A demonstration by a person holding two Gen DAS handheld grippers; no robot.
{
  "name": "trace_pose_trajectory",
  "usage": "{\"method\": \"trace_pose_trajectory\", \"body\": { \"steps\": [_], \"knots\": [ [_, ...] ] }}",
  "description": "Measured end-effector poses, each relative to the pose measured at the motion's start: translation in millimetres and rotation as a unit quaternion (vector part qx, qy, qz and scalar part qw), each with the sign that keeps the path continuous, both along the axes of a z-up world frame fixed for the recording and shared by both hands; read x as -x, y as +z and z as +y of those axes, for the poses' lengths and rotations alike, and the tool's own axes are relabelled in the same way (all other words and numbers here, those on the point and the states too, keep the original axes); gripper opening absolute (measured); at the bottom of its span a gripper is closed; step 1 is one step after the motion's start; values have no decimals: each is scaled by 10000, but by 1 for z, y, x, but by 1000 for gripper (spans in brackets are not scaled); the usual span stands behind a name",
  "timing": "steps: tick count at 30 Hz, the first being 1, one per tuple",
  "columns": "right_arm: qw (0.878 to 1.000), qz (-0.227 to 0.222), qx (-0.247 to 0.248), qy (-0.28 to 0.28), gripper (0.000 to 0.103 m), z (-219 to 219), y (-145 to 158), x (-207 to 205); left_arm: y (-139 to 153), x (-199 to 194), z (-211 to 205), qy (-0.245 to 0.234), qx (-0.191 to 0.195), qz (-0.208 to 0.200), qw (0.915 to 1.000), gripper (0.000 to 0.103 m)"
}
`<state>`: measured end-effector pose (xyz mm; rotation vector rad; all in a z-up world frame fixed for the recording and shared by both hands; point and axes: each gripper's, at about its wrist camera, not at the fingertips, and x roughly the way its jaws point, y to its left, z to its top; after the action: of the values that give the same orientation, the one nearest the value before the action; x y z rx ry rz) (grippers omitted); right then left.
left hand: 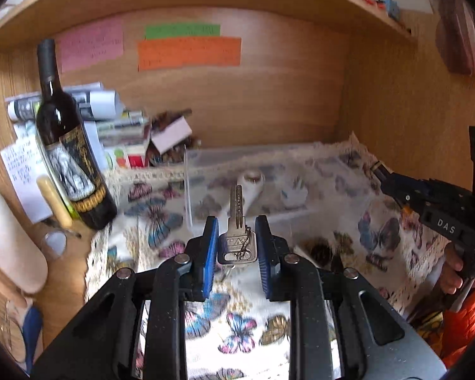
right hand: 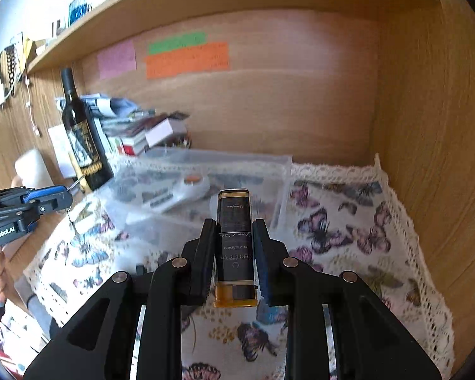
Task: Organize rigid objects
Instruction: 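Lower the key and the tube into the clear box and open both tools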
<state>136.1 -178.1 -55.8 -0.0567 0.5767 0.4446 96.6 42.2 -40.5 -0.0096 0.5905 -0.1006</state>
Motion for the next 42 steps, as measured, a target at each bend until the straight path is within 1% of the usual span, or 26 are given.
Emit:
{"method": "trace_pose_trajectory", "body": {
  "steps": [4,8,15,18,21,26,34,39,42],
  "knots": [
    [9999,-145,-86,10,21,0,11,-10,14,-13,0,-48,31,-147,9999,23],
    [9997,-234,-115,22,21,3,16,-20,27,-31,-1,-129,37,-233,9996,23],
    [9996,-217,-125,130,21,13,16,-41,33,-62,-9,-222,39,-283,9993,23],
    [9997,-152,-75,174,21,19,11,-49,27,-73,-14,-265,46,-222,9994,23],
    [9998,21,-7,220,21,25,1,-60,15,-87,-20,-329,55,-40,9994,23],
    [9992,327,110,203,21,31,-17,-75,-14,-110,-27,-444,50,372,9983,23],
    [9975,607,322,175,21,37,-36,-90,-48,-128,-34,-521,-22,890,9947,23],
    [9965,683,427,208,22,40,-39,-91,-52,-130,-35,-544,-20,1010,9934,23],
    [9958,755,465,240,22,42,-41,-92,-51,-129,-35,-521,-57,1006,9935,23]
  ]
}}
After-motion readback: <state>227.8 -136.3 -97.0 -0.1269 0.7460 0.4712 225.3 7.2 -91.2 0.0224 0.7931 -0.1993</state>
